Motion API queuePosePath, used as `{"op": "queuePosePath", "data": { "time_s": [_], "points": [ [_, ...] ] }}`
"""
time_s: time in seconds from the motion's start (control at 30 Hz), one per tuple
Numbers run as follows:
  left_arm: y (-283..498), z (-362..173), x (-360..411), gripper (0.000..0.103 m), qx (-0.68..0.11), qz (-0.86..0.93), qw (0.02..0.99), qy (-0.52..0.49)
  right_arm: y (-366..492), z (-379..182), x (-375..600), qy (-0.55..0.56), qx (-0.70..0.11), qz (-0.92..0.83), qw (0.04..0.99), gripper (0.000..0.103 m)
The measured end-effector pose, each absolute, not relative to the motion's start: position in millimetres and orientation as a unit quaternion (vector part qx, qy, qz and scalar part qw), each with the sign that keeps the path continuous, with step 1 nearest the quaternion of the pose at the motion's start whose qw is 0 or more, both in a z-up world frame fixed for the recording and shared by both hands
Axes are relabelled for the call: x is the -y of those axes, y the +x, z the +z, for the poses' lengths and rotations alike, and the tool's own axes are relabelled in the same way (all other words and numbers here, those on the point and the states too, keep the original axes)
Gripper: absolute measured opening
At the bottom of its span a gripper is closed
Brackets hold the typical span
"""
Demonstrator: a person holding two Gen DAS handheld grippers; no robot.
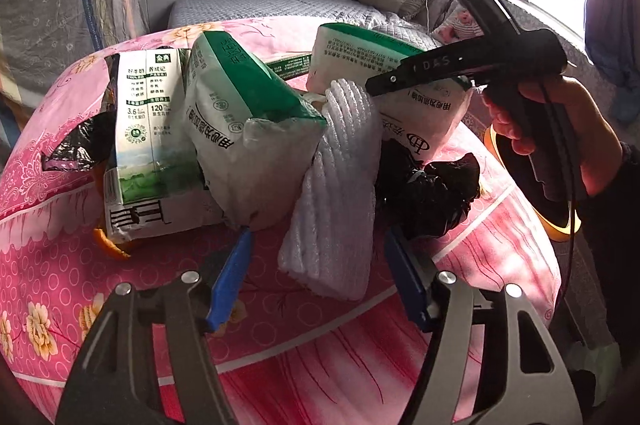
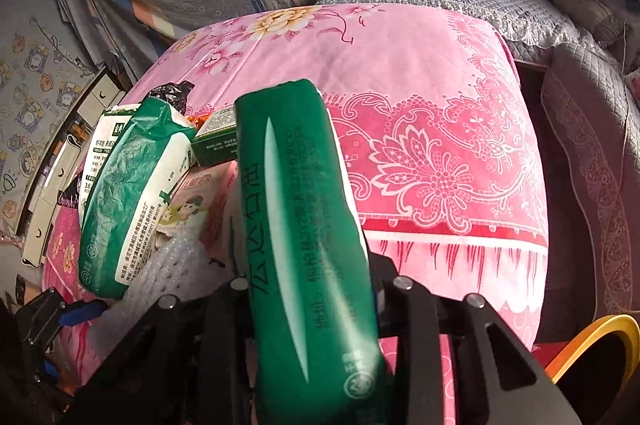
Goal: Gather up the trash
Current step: 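Carry both items over the yellow-rimmed bin and open both tools to drop them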
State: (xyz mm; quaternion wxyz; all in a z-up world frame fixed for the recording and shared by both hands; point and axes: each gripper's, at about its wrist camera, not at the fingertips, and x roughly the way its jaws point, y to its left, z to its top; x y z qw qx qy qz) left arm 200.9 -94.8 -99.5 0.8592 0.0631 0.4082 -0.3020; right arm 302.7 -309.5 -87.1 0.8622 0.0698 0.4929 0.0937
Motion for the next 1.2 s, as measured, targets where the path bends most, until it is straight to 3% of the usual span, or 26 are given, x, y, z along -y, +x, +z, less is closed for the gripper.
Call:
{"op": "queuePosePath", "data": {
  "time_s": [0.03,0.2,0.27,0.5,0.73,1.2],
  "points": [
    [202.8,-101.6,97.8,0.060,-0.411,-0.299,0.858,0.065,300.3,-85.7,313.9,0.076,-0.488,0.089,0.865,0.027],
    [219.0,-110.1,103.6,0.022,-0.426,-0.300,0.852,0.044,274.8,-65.4,333.7,0.105,-0.452,0.087,0.882,0.026],
    [221.3,-109.1,103.3,0.016,-0.423,-0.300,0.854,0.034,261.8,-50.2,343.2,0.125,-0.430,0.095,0.889,0.026],
    [199.5,-77.3,86.9,0.014,-0.365,-0.314,0.876,0.021,203.1,4.9,375.8,0.187,-0.365,0.132,0.903,0.026],
    [174.0,-25.2,88.9,0.014,-0.295,-0.346,0.890,0.019,129.2,24.6,426.0,0.205,-0.314,0.063,0.925,0.026],
    [174.7,-27.7,263.8,0.014,-0.313,-0.465,0.824,0.083,31.7,-20.7,539.0,0.261,-0.284,-0.155,0.909,0.026]
  ]
}}
